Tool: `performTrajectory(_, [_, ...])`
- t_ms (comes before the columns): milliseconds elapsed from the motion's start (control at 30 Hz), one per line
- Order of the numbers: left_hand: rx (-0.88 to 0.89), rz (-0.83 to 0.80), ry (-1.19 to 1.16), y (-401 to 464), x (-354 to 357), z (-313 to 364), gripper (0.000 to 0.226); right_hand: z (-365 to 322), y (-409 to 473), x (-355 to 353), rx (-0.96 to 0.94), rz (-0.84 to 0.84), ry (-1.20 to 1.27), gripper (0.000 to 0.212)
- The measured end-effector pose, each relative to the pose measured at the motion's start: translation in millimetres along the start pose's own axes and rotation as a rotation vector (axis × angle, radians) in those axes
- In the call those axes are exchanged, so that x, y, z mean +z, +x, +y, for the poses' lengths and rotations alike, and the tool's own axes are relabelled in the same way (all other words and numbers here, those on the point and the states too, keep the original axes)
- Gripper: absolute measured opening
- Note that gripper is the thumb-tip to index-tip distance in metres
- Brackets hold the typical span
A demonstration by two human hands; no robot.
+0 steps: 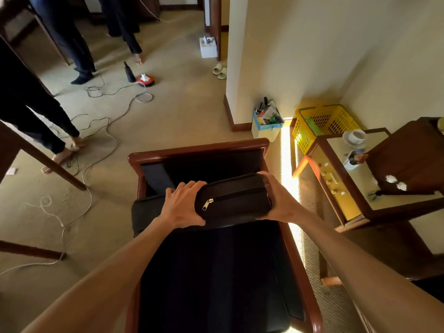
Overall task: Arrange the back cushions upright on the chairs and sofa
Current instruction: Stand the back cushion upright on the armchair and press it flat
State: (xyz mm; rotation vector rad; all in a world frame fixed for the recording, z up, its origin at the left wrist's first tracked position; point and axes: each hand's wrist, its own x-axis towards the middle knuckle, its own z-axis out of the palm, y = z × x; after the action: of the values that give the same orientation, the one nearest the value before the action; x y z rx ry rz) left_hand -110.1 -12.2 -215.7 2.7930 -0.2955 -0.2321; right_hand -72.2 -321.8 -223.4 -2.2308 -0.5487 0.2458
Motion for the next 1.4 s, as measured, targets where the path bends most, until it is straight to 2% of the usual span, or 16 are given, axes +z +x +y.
performTrajectory(100, [-0.024, -0.019, 0.04, 4, -14, 11, 0.107, -18, 1, -13, -0.074, 0.027, -0.051, 0.119])
performTrajectory(133, [-0.037, -0.032, 0.045, 6, -16, 19, 0.108, -24, 4, -16, -0.105, -0.023, -0.164, 0.117])
performTrajectory(200, [-0.057, -0.057, 0.046, 6, -12, 32, 0.107, -30, 15, -12, -0.101, -0.227, -0.504, 0.118])
performTrajectory(267, [-0.083, -0.076, 0.043, 0, -4, 37, 0.108, -30, 23, 5, -0.052, -0.342, -0.675, 0.121])
performTrajectory(400, [-0.178, -0.026, 0.033, -25, -2, 7, 0.115, -39, 44, 25, -0.046, -0.311, -0.648, 0.116])
performTrajectory(533, [-0.338, -0.015, 0.128, -64, -11, -44, 0.128, -61, 69, 25, 0.052, -0.406, -0.822, 0.125])
performTrajectory(667, [-0.329, 0.087, -0.027, -86, -13, -66, 0.133, -95, 79, 52, 0.024, -0.48, -0.954, 0.138])
performTrajectory(767, [-0.348, 0.291, -0.307, -112, 2, -80, 0.124, -116, 75, 91, -0.12, -0.479, -0.871, 0.131])
performTrajectory(867, [-0.427, 0.37, -0.41, -129, 15, -87, 0.119, -127, 73, 108, -0.179, -0.453, -0.81, 0.12])
performTrajectory(1033, [-0.414, 0.337, -0.413, -102, -13, -72, 0.099, -126, 82, 78, -0.146, -0.443, -0.768, 0.11])
performTrajectory(1133, [-0.285, 0.333, -0.438, -72, -46, -51, 0.097, -109, 73, 40, -0.103, -0.354, -0.684, 0.108])
performTrajectory(1267, [-0.033, 0.23, -0.349, -22, -81, -10, 0.097, -64, 45, -4, 0.036, -0.257, -0.476, 0.106])
performTrajectory(1400, [0.078, 0.125, -0.327, 11, -63, 34, 0.096, -36, 22, -22, 0.167, -0.334, -0.486, 0.117])
